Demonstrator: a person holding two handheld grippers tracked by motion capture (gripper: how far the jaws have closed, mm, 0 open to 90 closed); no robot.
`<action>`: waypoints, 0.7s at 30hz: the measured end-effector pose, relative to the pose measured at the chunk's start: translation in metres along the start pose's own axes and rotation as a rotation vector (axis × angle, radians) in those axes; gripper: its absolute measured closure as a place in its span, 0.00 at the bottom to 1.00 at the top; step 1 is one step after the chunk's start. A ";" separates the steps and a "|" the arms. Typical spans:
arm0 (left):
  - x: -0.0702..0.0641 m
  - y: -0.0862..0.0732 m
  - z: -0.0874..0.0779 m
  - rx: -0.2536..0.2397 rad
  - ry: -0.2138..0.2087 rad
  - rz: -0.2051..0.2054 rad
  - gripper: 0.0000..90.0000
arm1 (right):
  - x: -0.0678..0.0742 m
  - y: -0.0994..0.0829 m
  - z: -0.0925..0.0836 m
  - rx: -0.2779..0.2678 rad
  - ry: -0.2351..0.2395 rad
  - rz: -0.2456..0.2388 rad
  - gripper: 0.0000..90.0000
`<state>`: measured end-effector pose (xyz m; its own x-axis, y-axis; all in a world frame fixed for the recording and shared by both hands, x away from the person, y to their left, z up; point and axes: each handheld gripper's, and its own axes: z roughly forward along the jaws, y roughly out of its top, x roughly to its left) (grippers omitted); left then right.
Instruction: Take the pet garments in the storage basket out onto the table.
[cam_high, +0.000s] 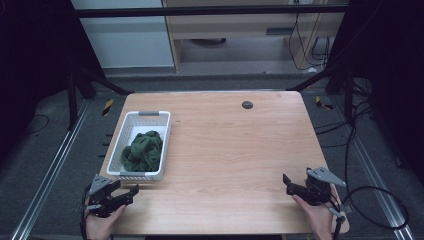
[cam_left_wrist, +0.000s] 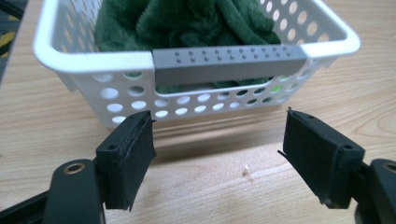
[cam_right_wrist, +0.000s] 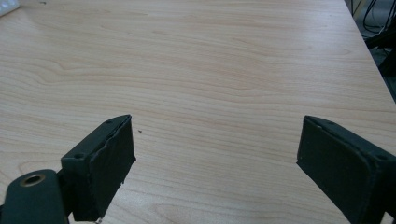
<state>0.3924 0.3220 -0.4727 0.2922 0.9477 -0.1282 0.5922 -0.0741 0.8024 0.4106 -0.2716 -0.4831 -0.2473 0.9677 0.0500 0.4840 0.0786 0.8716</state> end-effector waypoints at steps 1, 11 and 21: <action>0.000 0.001 -0.001 -0.005 0.000 -0.004 0.27 | -0.001 0.000 0.000 0.011 0.001 0.009 0.12; 0.000 0.010 -0.018 -0.076 -0.009 -0.017 0.26 | 0.003 0.000 -0.003 -0.006 0.002 0.000 0.12; -0.003 0.022 -0.026 -0.108 -0.018 0.004 0.25 | 0.006 0.000 -0.004 0.005 0.013 -0.008 0.12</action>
<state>0.3846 0.3259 -0.4394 0.3083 0.9417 -0.1345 0.5071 -0.0430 0.8608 0.4058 -0.2664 -0.4812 -0.2620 0.9638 0.0489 0.4862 0.0880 0.8694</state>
